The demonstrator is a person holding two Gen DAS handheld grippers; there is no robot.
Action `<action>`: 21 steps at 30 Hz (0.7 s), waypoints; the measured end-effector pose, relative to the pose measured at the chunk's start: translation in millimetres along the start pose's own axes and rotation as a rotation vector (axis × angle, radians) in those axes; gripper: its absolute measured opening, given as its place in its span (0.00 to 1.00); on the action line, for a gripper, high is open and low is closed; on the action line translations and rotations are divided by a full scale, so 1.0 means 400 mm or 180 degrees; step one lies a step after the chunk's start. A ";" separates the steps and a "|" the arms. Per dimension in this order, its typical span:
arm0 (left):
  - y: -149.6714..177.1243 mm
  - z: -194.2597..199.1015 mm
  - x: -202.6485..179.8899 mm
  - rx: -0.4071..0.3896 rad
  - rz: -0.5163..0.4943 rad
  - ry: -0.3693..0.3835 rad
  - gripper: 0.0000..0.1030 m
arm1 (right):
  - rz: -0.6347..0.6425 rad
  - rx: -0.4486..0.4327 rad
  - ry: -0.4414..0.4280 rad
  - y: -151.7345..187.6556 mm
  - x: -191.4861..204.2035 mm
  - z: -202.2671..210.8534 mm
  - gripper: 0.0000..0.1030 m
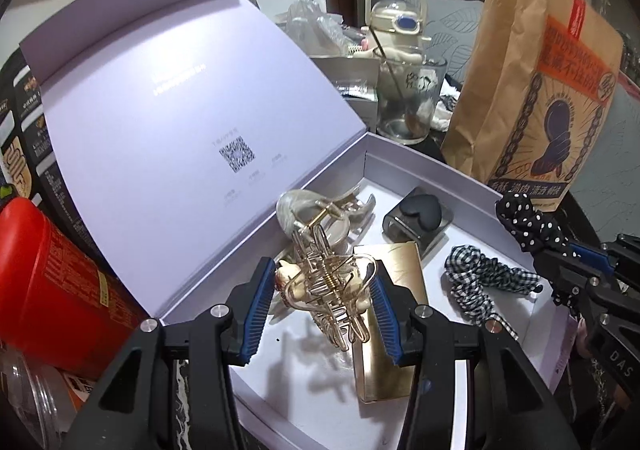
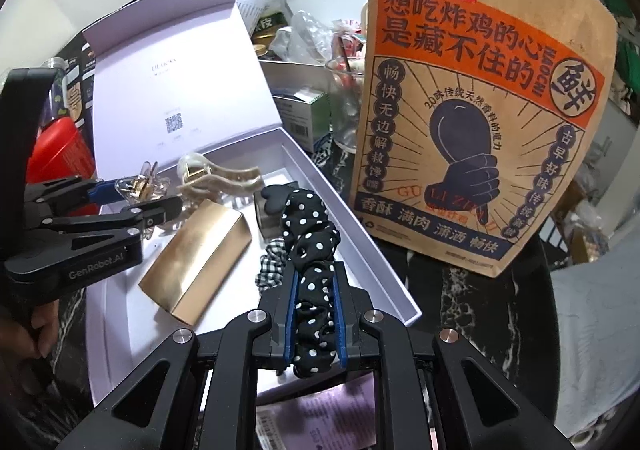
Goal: Organize rigid objects
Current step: 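Open the left tool dropping the gold clip while the right tool releases the scrunchie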
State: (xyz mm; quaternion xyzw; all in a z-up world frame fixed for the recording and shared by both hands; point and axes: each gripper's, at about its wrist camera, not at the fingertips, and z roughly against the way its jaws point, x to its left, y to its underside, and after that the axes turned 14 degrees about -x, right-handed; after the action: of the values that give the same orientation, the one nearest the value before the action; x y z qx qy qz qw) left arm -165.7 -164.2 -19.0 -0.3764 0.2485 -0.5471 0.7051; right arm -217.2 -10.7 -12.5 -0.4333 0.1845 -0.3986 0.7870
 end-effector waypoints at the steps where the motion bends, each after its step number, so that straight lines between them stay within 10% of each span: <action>1: 0.003 -0.004 -0.001 0.0014 -0.0009 -0.0011 0.46 | 0.0013 0.0007 0.0002 0.000 0.002 -0.004 0.15; 21: 0.041 -0.068 0.025 0.0369 -0.0005 -0.0152 0.46 | 0.0138 0.0295 0.0062 0.036 0.027 -0.072 0.17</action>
State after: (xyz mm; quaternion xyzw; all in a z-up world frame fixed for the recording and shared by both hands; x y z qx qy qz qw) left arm -174.1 -178.7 -47.5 -0.3480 0.1993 -0.5521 0.7310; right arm -222.0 -30.0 -39.9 -0.3883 0.1828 -0.3938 0.8129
